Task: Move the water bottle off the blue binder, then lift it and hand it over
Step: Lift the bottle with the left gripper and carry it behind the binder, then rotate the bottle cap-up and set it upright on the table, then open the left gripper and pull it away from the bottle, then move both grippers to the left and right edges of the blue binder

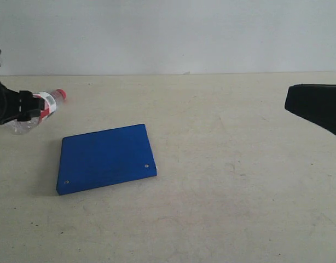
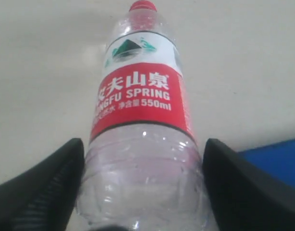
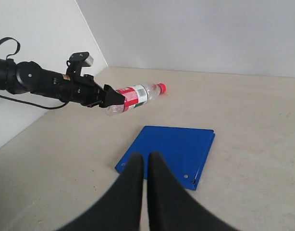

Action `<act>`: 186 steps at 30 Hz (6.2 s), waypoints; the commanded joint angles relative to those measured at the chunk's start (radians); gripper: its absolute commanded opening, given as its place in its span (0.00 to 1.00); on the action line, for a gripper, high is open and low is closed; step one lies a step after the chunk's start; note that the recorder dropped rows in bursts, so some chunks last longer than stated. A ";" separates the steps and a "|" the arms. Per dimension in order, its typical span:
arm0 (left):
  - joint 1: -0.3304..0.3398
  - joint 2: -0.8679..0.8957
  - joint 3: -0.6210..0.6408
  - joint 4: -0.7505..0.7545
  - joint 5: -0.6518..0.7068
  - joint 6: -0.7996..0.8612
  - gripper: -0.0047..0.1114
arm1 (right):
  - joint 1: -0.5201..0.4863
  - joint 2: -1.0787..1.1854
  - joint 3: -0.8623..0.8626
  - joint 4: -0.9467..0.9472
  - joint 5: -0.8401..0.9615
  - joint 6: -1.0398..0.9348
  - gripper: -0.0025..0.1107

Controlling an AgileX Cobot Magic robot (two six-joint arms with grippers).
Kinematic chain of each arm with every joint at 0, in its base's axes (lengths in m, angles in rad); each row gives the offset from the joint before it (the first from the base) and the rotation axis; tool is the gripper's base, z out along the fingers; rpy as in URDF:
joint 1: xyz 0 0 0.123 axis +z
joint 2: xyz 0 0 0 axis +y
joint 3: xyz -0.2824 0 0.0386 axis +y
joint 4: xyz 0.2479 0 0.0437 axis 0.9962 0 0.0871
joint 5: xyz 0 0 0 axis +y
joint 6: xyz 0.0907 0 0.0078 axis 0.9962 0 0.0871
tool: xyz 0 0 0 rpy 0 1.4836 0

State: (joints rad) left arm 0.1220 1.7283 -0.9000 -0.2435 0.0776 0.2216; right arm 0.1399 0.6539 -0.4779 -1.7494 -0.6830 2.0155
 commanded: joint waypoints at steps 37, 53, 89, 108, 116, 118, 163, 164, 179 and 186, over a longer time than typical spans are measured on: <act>-0.069 0.215 -0.221 -0.142 0.087 -0.050 0.65 | -0.006 -0.003 0.000 0.005 -0.097 -0.009 0.02; -0.086 0.391 -0.414 -0.168 0.168 -0.050 0.65 | -0.006 -0.003 0.000 0.005 -0.151 -0.003 0.02; -0.131 0.551 -0.759 -0.103 0.355 -0.038 0.08 | -0.006 -0.003 0.000 0.005 -0.277 0.071 0.02; -0.131 0.444 -0.799 -0.103 0.368 0.174 0.08 | -0.006 -0.003 0.000 0.005 -0.255 0.069 0.02; -0.131 0.448 -0.799 -0.106 0.346 0.199 0.27 | -0.006 -0.003 0.000 0.005 -0.256 0.071 0.02; -0.131 0.442 -0.799 -0.106 0.348 0.199 0.43 | -0.006 -0.003 0.000 0.005 -0.256 0.071 0.02; -0.053 -0.367 -0.193 0.166 0.857 -0.149 0.48 | -0.006 0.978 -0.358 0.005 -0.247 0.016 0.51; -0.053 -0.379 -0.137 0.159 0.819 -0.156 0.48 | -0.006 0.993 -0.379 0.005 -0.247 0.025 0.51; -0.050 -0.225 0.228 0.036 0.134 -0.360 0.68 | 0.034 1.307 -0.593 0.005 -0.311 0.076 0.51; -0.050 -0.050 0.227 -0.044 0.109 -0.360 0.68 | 0.034 1.382 -0.652 0.005 -0.323 0.076 0.51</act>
State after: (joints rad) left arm 0.0719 1.6388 -0.6753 -0.2422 0.2227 -0.1294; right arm 0.1704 2.0214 -1.1091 -1.7491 -0.9926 2.0975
